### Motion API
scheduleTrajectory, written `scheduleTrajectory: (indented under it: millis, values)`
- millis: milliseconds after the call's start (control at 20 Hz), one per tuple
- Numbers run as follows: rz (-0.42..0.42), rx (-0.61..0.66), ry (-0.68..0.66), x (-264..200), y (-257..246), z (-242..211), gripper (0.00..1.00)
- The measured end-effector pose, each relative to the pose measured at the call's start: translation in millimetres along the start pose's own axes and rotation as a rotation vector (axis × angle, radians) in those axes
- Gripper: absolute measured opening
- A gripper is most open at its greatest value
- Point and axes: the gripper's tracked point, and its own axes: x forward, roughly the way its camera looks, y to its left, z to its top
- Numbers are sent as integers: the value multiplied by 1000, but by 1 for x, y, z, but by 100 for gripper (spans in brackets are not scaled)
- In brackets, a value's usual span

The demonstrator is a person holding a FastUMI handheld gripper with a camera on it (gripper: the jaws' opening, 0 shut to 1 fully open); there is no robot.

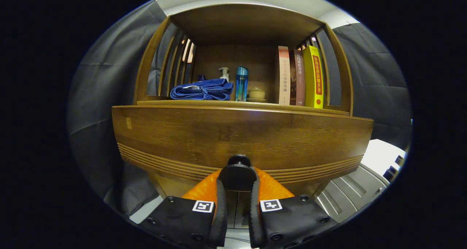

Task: Pull open the drawer, take out the items inside it, and place them on the countertop above the cabinet.

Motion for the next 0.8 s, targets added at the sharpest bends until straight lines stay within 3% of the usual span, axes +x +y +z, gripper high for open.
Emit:
scheduleTrajectory:
  millis: [800]
  values:
    - [-35,-7,58,-73,4,-14,33]
